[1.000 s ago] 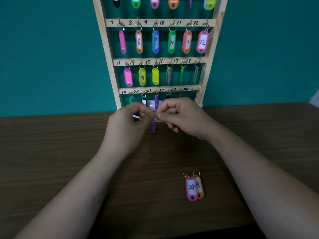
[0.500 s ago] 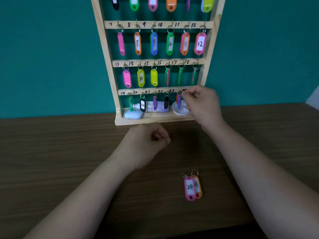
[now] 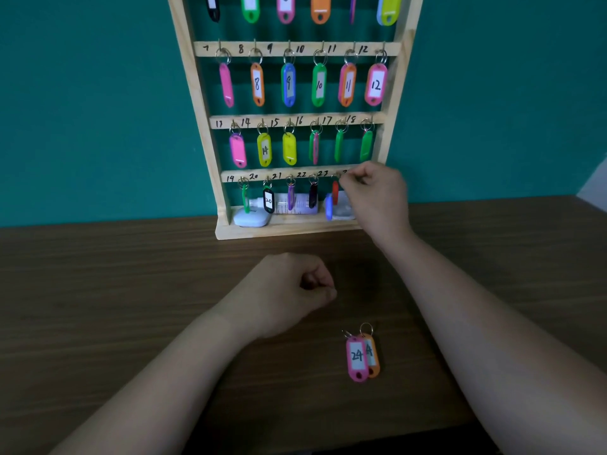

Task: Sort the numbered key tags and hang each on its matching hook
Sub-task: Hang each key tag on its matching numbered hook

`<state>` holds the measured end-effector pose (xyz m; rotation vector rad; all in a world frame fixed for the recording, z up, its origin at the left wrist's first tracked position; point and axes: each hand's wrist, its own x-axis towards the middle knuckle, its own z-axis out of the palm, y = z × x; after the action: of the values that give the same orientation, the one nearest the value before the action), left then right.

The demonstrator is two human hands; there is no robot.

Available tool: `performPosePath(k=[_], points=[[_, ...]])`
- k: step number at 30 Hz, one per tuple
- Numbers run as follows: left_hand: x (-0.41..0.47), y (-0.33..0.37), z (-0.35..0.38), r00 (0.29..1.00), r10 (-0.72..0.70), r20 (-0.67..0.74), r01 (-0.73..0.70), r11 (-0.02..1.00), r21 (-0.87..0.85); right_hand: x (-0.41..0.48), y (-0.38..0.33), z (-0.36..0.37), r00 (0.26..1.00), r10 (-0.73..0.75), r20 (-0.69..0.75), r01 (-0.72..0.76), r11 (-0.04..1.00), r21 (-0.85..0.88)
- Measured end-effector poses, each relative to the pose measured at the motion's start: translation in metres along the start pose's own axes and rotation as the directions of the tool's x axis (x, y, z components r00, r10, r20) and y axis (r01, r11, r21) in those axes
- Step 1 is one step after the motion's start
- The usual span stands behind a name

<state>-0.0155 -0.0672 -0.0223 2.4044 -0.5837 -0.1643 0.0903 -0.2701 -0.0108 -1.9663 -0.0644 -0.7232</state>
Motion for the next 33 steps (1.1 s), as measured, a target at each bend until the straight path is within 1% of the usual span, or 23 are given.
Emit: performPosePath(k=[5, 8, 10, 14, 16, 19, 24, 26, 33], points=[[-0.001, 0.0, 0.0, 1.0, 0.006, 0.018, -0.006, 1.0, -0.005, 0.0, 0.001, -0.002, 1.0, -0.03, -0.003, 0.03, 0.999, -0.024], [-0.001, 0.0, -0.001, 1.0, 0.007, 0.025, -0.007, 1.0, -0.013, 0.0, 0.001, -0.004, 0.999, -0.039, 0.029, 0.042, 0.996, -0.08], [-0.001, 0.001, -0.002, 1.0, 0.003, 0.022, -0.002, 1.0, -0.018, 0.0, 0.003, -0.005, 0.997, -0.036, 0.073, 0.047, 0.987, -0.155], [-0.002, 0.002, -0.004, 1.0, -0.003, 0.011, 0.004, 1.0, -0.011, -0.007, 0.006, 0.004, 0.956, 0.045, 0.289, 0.076, 0.916, -0.394], [-0.003, 0.002, -0.004, 1.0, -0.003, 0.012, 0.003, 1.0, -0.006, -0.011, 0.007, 0.01, 0.954, 0.06, 0.295, 0.085, 0.886, -0.456], [-0.003, 0.002, -0.002, 1.0, -0.008, 0.01, 0.008, 1.0, -0.009, -0.011, 0.008, 0.011, 0.969, 0.056, 0.242, 0.084, 0.842, -0.532], [-0.001, 0.002, -0.002, 1.0, -0.019, 0.008, 0.019, 1.0, -0.01, -0.011, 0.01, 0.019, 0.959, 0.078, 0.273, 0.091, 0.827, -0.554], [-0.002, 0.001, -0.001, 1.0, -0.014, 0.007, 0.014, 1.0, 0.001, -0.012, 0.012, 0.022, 0.962, 0.077, 0.263, 0.086, 0.828, -0.555], [0.001, 0.0, 0.0, 1.0, -0.006, -0.004, 0.006, 1.0, 0.012, -0.012, 0.013, 0.024, 0.976, 0.063, 0.209, 0.043, 0.883, -0.467]])
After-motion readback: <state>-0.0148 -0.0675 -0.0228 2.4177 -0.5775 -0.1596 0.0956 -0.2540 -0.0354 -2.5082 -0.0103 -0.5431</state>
